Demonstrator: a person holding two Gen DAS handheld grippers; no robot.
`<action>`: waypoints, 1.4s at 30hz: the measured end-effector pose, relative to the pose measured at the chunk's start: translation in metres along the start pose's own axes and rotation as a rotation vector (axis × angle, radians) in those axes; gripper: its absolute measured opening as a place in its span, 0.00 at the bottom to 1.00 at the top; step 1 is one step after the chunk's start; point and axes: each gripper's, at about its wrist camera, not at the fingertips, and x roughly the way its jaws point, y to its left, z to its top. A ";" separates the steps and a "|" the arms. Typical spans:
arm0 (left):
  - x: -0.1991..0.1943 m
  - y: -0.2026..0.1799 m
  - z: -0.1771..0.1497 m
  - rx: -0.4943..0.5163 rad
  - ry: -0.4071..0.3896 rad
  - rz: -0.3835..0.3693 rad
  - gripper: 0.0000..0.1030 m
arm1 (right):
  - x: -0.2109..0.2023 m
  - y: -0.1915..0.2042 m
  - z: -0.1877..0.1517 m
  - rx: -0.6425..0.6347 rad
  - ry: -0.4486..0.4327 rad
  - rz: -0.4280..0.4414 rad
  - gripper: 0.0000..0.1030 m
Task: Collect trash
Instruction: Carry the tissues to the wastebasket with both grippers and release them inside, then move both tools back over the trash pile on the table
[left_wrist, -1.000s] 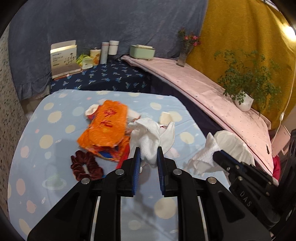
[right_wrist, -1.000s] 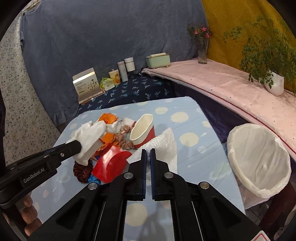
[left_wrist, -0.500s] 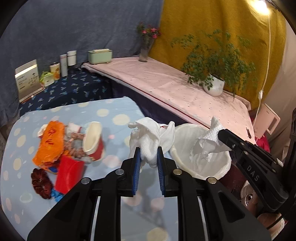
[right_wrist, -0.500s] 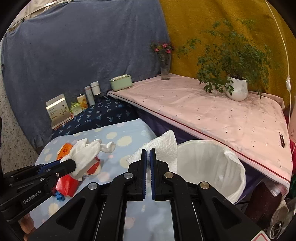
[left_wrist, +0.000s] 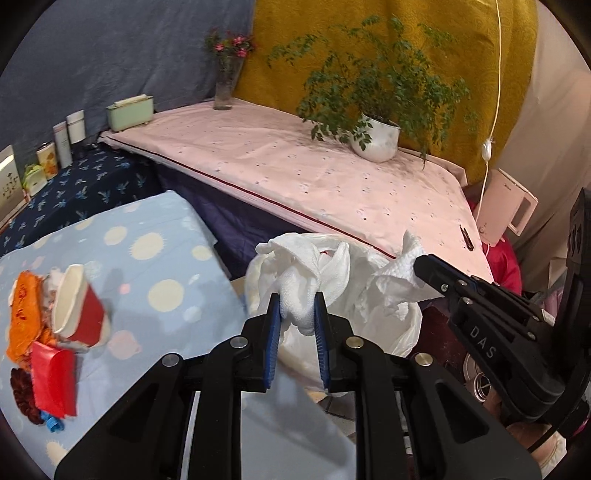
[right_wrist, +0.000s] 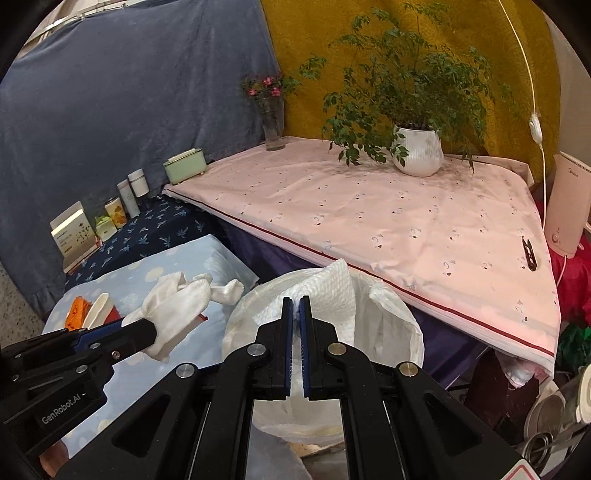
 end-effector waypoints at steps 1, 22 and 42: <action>0.006 -0.003 0.001 0.002 0.008 -0.006 0.17 | 0.004 -0.004 0.000 0.006 0.005 -0.004 0.04; 0.029 0.009 -0.001 -0.083 0.002 0.069 0.63 | 0.016 -0.020 -0.001 0.047 -0.005 -0.018 0.49; -0.049 0.111 -0.052 -0.268 -0.047 0.253 0.78 | -0.019 0.078 -0.018 -0.093 -0.007 0.078 0.66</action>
